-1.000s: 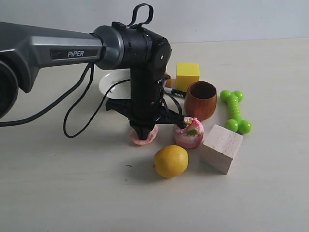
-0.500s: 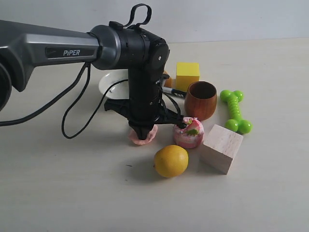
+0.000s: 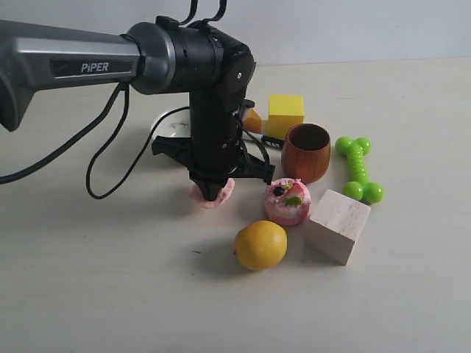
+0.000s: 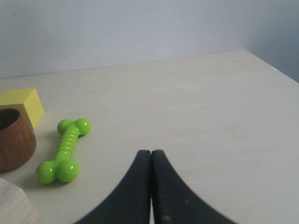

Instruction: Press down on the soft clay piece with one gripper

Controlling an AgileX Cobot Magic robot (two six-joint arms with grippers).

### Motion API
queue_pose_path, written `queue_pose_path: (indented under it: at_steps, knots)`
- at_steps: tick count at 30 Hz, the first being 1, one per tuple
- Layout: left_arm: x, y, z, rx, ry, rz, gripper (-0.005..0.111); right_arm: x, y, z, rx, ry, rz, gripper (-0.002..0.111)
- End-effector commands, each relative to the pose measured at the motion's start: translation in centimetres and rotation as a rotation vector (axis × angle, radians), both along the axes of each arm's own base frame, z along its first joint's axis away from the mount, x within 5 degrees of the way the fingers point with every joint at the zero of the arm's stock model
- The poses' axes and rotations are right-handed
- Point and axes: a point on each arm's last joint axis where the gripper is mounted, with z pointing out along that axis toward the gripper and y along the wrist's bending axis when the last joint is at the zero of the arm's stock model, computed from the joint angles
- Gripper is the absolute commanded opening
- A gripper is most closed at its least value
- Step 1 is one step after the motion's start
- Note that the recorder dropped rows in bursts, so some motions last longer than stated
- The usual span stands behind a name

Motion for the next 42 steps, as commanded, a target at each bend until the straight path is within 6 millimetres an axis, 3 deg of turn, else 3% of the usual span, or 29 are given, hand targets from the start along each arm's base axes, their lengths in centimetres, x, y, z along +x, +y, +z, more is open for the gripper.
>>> queue_pose_path:
  at_steps: [1, 42]
  knots:
    - [0.01, 0.27, 0.49, 0.012, -0.001, 0.001, 0.000, -0.01, 0.01, -0.06, -0.007, -0.007, 0.003, 0.000]
    - [0.04, 0.16, 0.12, 0.011, 0.009, -0.105, 0.000, -0.01, 0.01, -0.06, -0.007, -0.007, 0.003, 0.000]
